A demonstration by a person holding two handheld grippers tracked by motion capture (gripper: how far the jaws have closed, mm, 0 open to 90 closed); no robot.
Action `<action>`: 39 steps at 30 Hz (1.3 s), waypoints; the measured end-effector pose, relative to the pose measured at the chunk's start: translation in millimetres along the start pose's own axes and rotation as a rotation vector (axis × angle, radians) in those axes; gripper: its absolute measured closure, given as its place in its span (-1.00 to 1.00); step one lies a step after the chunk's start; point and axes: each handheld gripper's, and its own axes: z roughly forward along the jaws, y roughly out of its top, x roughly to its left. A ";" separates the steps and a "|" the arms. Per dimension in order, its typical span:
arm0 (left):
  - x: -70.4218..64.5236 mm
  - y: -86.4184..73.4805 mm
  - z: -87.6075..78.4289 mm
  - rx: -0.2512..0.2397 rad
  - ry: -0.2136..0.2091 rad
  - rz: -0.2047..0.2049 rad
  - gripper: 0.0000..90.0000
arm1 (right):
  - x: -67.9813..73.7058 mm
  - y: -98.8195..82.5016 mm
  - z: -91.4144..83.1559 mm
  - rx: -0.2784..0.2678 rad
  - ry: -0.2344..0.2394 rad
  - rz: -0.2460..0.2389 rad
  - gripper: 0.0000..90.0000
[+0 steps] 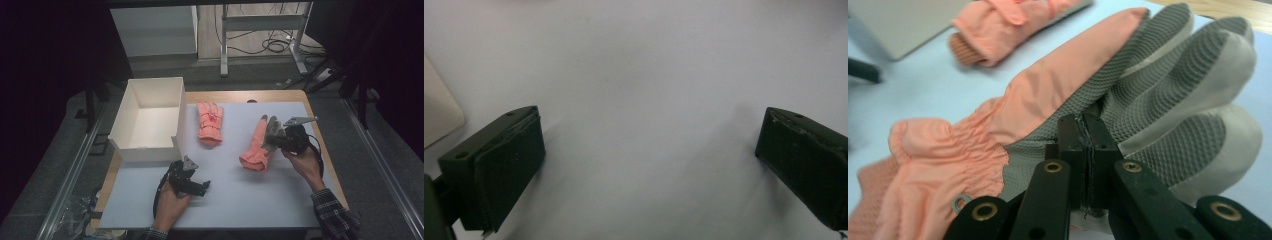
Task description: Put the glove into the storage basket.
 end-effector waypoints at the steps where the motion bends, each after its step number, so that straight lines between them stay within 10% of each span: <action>1: 0.0 0.0 0.0 0.000 0.000 0.000 -1.00 | 1.4 0.3 0.3 -0.001 0.019 -0.007 0.95; 7: -0.2 -0.1 0.0 0.000 -0.001 -0.003 -1.00 | 17.5 3.4 6.5 0.014 0.094 -0.096 0.96; 22: -0.2 -0.1 0.0 0.000 -0.001 -0.003 -1.00 | 50.9 5.2 34.0 0.043 0.279 -0.147 0.96; 39: -0.2 -0.1 0.1 0.000 -0.001 -0.003 -1.00 | 40.9 0.8 48.5 0.060 0.209 -0.221 0.72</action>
